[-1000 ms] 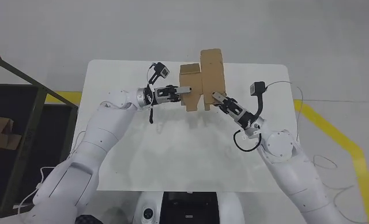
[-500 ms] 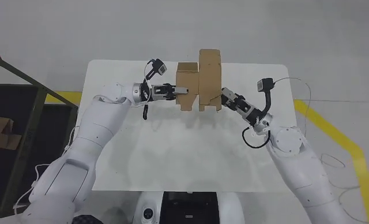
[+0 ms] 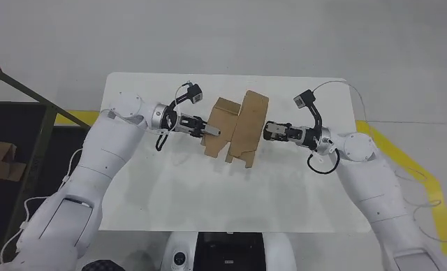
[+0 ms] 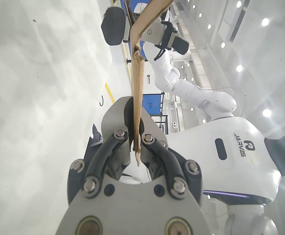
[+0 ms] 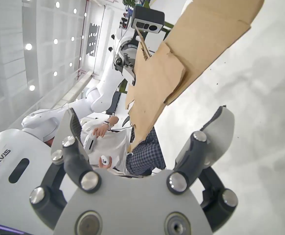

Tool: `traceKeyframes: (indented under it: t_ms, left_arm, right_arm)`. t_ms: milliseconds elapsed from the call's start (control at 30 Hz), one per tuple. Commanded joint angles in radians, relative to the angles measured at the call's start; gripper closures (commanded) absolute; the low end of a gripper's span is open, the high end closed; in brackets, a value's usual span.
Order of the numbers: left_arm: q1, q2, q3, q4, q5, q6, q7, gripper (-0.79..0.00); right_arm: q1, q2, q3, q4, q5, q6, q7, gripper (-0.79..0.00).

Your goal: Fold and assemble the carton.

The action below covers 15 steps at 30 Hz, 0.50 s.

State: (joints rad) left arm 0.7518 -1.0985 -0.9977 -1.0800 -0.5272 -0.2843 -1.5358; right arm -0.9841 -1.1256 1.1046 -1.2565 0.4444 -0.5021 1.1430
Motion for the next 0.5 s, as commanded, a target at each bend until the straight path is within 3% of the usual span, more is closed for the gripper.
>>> traceKeyframes:
  t_ms: [0,100,133,167,200,233,267,400,467]
  left_arm:
    - [0.004,0.014,0.021,-0.019,-0.035,0.000,0.000,0.000]
    - [0.000,0.034,0.051,-0.037,-0.079,0.000,0.000,0.000]
    - [-0.002,0.039,0.061,-0.042,-0.089,0.000,0.000,0.000]
    - [-0.005,0.045,0.072,-0.047,-0.095,0.000,0.000,0.000]
    - [-0.008,0.050,0.085,-0.051,-0.103,0.000,0.000,0.000]
    - [-0.012,0.054,0.097,-0.053,-0.110,0.000,0.000,0.000]
    - [-0.016,0.059,0.109,-0.055,-0.114,0.000,0.000,0.000]
    - [-0.031,0.074,0.158,-0.063,-0.145,0.000,0.000,0.000]
    - [-0.042,0.082,0.179,-0.064,-0.160,0.000,0.000,0.000]
  right_arm:
    - [0.021,-0.006,-0.021,0.026,0.027,-0.007,0.030,-0.785]
    - [0.044,-0.016,-0.046,0.058,0.075,-0.020,0.066,-0.785]
    - [0.050,-0.019,-0.053,0.067,0.087,-0.023,0.076,-0.742]
    - [0.056,-0.021,-0.059,0.074,0.095,-0.027,0.083,-0.665]
    - [0.061,-0.023,-0.063,0.081,0.102,-0.031,0.089,-0.640]
    - [0.066,-0.025,-0.068,0.086,0.102,-0.035,0.096,-0.554]
    - [0.071,-0.026,-0.072,0.091,0.104,-0.039,0.100,-0.391]
    - [0.084,-0.030,-0.080,0.110,0.101,-0.051,0.113,-0.259]
    - [0.089,-0.031,-0.084,0.116,0.095,-0.054,0.114,-0.117]
